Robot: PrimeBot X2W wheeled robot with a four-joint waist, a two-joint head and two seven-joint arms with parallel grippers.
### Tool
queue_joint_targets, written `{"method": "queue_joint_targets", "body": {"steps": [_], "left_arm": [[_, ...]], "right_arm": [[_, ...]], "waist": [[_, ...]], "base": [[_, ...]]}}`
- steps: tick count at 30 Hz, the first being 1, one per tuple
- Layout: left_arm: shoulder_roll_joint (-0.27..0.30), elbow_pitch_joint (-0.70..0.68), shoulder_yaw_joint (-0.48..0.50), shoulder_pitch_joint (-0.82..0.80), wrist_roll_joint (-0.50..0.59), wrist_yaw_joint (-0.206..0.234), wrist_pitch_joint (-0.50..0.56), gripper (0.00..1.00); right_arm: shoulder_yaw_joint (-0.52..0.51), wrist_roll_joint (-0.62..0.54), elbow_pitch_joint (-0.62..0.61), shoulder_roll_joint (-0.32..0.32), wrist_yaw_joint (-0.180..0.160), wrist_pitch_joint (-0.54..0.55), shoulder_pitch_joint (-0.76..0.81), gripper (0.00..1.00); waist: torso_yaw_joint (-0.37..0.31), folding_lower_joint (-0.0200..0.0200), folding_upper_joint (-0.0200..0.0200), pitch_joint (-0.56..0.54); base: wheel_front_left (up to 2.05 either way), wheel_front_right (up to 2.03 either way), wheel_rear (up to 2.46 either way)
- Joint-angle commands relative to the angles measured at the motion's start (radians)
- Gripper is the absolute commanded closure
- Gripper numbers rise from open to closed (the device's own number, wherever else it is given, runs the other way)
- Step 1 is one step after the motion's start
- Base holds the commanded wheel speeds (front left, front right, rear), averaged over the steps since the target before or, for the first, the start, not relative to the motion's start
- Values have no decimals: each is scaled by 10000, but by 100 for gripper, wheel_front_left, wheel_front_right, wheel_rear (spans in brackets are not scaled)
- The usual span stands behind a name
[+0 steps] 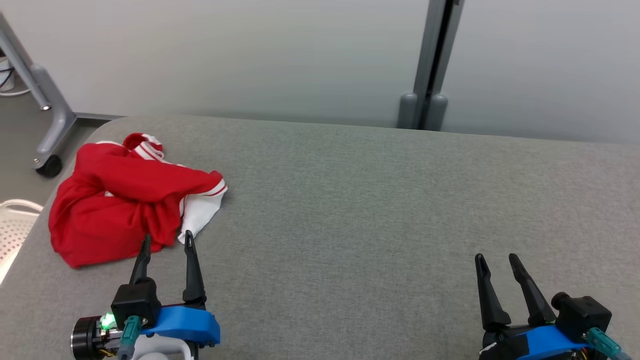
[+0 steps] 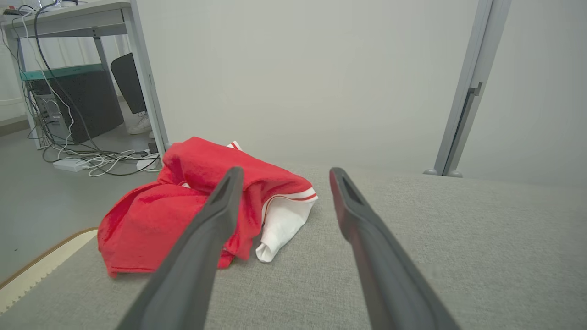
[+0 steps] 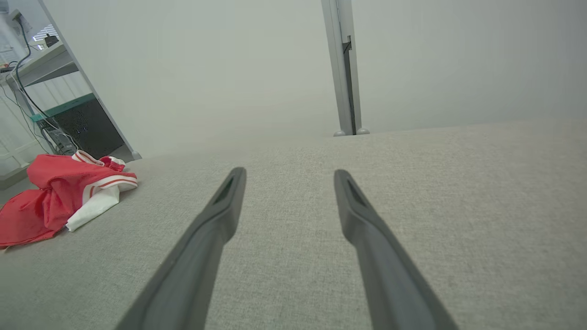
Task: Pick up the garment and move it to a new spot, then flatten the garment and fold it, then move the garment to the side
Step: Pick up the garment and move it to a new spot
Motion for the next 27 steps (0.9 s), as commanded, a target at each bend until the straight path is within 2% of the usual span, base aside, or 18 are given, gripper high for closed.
{"method": "queue_joint_targets", "body": {"steps": [1, 27], "left_arm": [[17, -51, 33, -116, -38, 49, -49, 0], [15, -264, 338, -111, -132, 118, -50, 0]], "right_arm": [[-21, -85, -36, -56, 5, -37, -4, 0], [-38, -283, -153, -54, 5, -37, -255, 0]], "waist": [[176, 0, 0, 91], [2551, 0, 0, 652]], "base": [[0, 0, 0], [0, 0, 0]]}}
